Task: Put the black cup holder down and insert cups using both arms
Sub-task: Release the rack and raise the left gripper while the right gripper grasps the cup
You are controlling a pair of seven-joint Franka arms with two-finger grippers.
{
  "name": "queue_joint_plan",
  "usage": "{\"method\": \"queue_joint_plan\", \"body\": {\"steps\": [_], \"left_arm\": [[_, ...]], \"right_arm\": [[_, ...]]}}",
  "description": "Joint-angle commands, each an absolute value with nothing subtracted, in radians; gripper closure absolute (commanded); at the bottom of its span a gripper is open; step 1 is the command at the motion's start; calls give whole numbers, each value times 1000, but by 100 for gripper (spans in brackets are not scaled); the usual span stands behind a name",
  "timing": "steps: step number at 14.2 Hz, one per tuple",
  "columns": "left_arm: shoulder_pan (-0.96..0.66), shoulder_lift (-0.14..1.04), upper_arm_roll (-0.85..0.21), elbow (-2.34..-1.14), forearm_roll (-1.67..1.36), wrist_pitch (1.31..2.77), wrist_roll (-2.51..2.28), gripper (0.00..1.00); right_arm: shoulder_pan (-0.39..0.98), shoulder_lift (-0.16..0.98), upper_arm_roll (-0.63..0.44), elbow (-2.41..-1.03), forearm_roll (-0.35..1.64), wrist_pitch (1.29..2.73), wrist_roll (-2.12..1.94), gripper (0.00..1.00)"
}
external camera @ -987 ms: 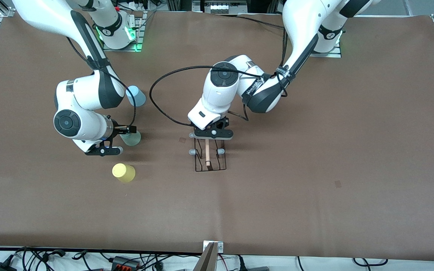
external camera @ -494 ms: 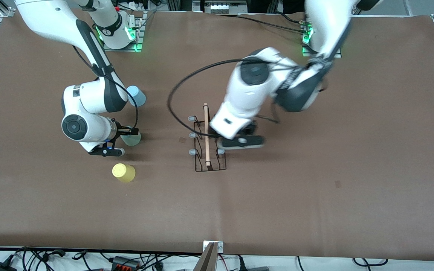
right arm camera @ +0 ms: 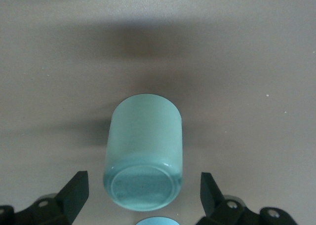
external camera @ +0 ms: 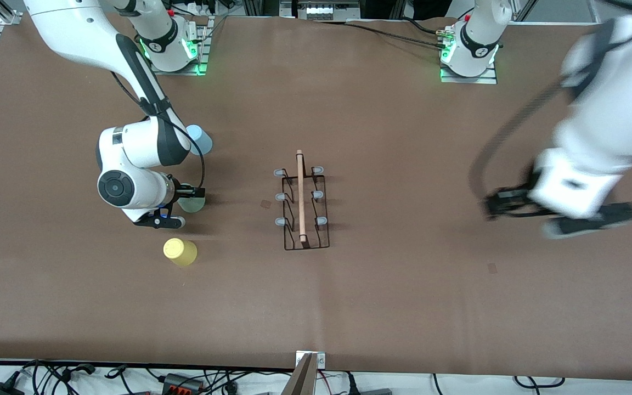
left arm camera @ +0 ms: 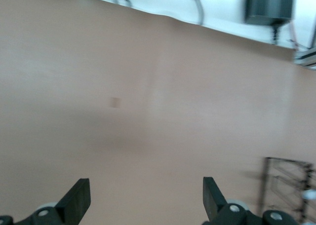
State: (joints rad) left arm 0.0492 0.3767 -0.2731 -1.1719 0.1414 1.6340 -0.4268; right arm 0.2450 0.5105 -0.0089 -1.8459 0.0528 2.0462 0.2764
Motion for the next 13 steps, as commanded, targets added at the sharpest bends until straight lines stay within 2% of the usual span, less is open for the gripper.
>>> {"method": "queue_joint_plan", "body": {"steps": [1,3,6,7,8,9,10,12,13], "left_arm": [[168,327,-296,-1203,141,1608,-257,0],[192,327,-293,-1206,143,1606,-145,0],[193,318,-287,-1209,143,1585,-118,0],[193,316,-285,-1209,143,1585,-123,0],[207,314,-281,-1216,141,1585,-121,0],[250,313,-293,-1226,127,1585,-118,0],[280,308,-293,-1253,74,1591,-112,0],[275,198,-246,-1407,0,1635,-83,0],[272,117,-230,-1531,-2,1705,-81,0]], "right_arm": [[249,518,-9,-1855,64,2062,290,0],[247,526,-9,-1849,64,2060,291,3],[242,526,-9,-1839,66,2059,291,51],[244,526,-9,-1830,72,2054,291,63],[245,525,-11,-1815,78,2046,290,71],[247,520,-11,-1792,78,2033,285,76],[250,515,-9,-1758,78,2004,279,77],[259,514,-9,-1642,86,1880,281,77],[273,514,-9,-1582,115,1818,291,77]]}}
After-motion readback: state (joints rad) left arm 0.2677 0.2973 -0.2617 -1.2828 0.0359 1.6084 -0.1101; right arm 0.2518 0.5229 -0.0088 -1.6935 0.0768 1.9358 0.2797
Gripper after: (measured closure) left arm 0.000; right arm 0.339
